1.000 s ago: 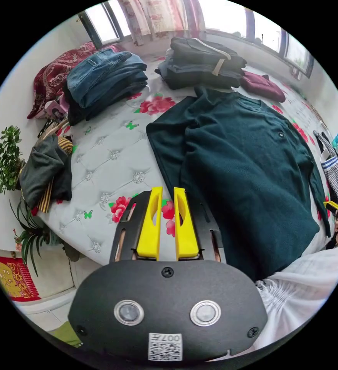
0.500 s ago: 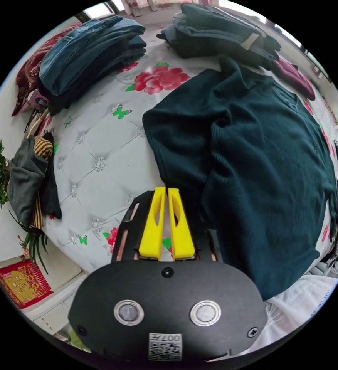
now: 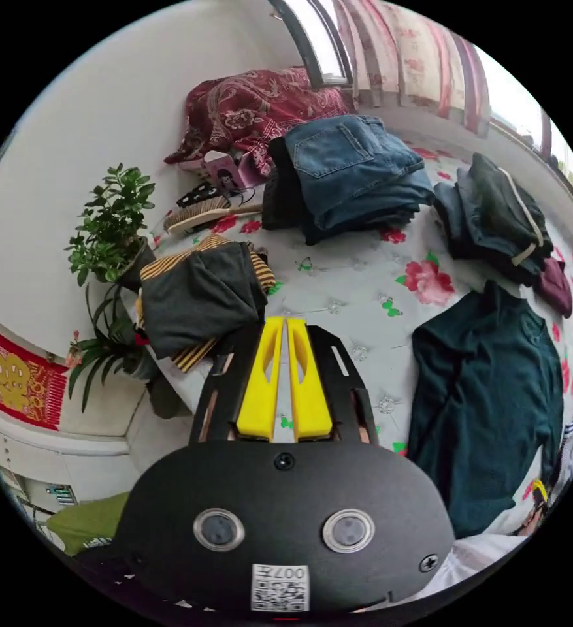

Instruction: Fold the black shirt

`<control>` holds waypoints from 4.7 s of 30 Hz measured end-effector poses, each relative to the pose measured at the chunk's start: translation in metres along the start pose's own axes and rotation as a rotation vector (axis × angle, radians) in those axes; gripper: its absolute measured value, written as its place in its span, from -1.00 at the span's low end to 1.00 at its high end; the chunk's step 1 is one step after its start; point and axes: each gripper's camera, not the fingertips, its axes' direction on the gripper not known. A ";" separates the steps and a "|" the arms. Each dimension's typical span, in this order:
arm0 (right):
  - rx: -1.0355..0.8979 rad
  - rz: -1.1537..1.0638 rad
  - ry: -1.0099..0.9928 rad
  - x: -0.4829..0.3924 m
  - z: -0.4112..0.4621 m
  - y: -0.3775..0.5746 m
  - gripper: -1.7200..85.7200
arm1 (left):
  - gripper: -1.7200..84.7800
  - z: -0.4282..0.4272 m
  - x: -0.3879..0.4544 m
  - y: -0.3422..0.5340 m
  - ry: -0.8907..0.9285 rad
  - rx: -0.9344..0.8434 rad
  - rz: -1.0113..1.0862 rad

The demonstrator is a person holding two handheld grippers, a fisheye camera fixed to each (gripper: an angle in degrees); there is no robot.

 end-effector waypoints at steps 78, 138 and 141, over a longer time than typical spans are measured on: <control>0.167 0.338 0.159 -0.118 0.036 0.042 -0.96 | -0.92 0.073 -0.048 -0.048 -0.258 -0.045 0.212; 0.094 0.175 0.225 -0.128 0.057 0.062 -0.97 | -0.69 0.030 -0.036 -0.086 0.525 -0.164 -0.270; 0.048 0.166 0.258 -0.146 0.069 0.046 -0.97 | -0.68 0.063 -0.054 -0.130 0.505 -0.158 -0.369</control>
